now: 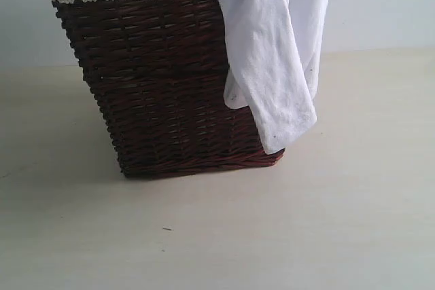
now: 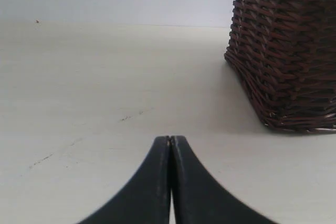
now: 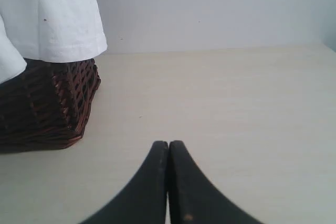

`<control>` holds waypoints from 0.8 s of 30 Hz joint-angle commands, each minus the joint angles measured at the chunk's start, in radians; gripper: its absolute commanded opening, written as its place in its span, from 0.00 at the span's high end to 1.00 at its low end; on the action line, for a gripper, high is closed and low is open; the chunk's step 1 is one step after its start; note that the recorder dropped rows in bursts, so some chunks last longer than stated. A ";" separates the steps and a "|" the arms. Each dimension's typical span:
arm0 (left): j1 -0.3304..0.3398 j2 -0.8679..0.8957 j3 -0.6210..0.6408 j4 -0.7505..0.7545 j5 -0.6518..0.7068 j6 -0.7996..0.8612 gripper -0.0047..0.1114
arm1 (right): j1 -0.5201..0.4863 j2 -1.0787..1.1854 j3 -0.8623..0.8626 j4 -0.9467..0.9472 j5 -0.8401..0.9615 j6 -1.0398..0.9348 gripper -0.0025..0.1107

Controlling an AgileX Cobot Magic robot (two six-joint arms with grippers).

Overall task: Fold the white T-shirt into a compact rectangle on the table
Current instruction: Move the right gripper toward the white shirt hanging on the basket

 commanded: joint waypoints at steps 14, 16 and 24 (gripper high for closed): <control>-0.008 -0.006 0.000 0.002 -0.005 0.003 0.96 | 0.003 0.136 -0.038 -0.006 -0.003 -0.014 0.98; -0.008 -0.006 0.000 0.002 -0.005 0.003 0.96 | 0.003 0.279 -0.091 -0.087 -0.012 -0.072 0.98; -0.008 -0.006 0.000 0.002 -0.005 0.003 0.96 | 0.003 0.982 -0.378 -0.264 0.022 -0.152 0.98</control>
